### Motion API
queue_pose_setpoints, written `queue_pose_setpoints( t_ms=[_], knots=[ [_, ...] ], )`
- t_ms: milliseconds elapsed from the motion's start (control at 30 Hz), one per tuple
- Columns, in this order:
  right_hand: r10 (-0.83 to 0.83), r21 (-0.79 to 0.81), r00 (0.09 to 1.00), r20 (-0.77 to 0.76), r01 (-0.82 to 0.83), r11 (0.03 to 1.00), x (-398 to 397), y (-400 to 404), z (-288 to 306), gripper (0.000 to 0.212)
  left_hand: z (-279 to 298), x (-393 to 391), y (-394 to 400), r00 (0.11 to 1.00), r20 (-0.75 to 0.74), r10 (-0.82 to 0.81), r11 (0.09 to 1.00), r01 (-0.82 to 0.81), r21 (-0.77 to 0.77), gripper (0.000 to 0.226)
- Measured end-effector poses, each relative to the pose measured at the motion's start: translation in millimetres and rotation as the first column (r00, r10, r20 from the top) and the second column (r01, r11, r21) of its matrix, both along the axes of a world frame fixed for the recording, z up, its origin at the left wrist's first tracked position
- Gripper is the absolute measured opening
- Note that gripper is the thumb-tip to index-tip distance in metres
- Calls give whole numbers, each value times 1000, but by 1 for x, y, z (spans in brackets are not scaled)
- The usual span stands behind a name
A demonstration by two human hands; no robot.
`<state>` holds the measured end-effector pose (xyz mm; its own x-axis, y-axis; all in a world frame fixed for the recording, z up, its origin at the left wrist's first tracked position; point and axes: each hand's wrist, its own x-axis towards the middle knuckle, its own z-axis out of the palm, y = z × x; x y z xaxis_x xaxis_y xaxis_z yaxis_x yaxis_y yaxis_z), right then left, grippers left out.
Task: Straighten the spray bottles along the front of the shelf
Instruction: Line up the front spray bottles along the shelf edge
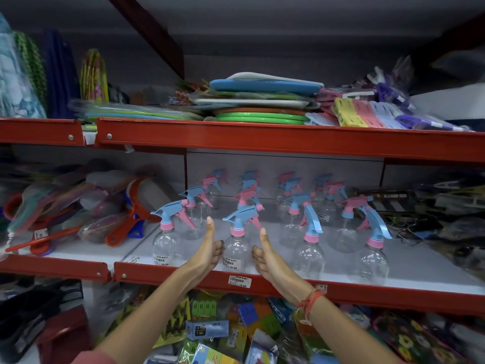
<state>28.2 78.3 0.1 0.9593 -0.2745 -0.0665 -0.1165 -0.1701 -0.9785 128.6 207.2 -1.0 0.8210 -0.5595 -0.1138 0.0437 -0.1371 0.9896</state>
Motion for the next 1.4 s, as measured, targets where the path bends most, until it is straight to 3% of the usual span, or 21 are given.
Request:
queue_pose_setpoints(
  t_ms=[33,100,133,233,333,467,567,733,833,967,1100,1233,1333,1400],
  knots=[
    [10,-18,1000,12,-10,1000,0,-3,-1,112,2,-3,1,1000,11,2,1000,-2,3,109],
    [37,-28,996,77,-35,999,1,-11,-9,67,1,-7,2,998,51,28,1000,-29,9,108],
    [19,-29,998,64,-18,999,-1,-12,-7,54,-1,-10,3,994,92,66,998,-67,6,108],
    [28,-58,991,130,-21,998,-12,-17,-6,64,-7,-21,3,904,285,320,947,-293,-133,90],
    [14,4,988,156,-14,1000,-29,-31,-5,74,-4,-40,-1,805,294,515,833,-390,-392,55],
    [-104,42,932,346,95,995,-56,-54,-2,66,5,-62,-21,865,305,398,878,-263,-399,49],
    [-277,60,832,480,284,957,-76,-79,-6,56,4,-77,-48,922,287,262,928,-159,-338,45],
    [-507,142,692,513,514,846,-81,-119,-14,39,-5,-99,-87,965,227,128,974,-79,-214,34],
    [-433,79,818,378,438,895,-65,-135,-14,41,-12,-103,-100,977,190,102,990,-81,-116,39],
    [-199,88,970,138,188,978,-48,-138,-5,74,-8,-112,-109,996,14,89,994,-88,-60,81],
    [-80,138,995,66,70,988,-47,-131,4,74,-1,-124,-115,997,-75,11,994,-19,-109,102],
    [-75,140,996,46,68,988,-49,-138,-3,82,1,-120,-120,996,-77,-48,995,41,-89,103],
    [-49,125,999,11,47,991,-54,-143,-5,102,4,-112,-124,997,-57,-61,995,57,-78,101],
    [-51,143,998,23,47,989,-56,-147,-8,99,8,-105,-126,996,-56,-72,994,67,-82,101]
  ],
)
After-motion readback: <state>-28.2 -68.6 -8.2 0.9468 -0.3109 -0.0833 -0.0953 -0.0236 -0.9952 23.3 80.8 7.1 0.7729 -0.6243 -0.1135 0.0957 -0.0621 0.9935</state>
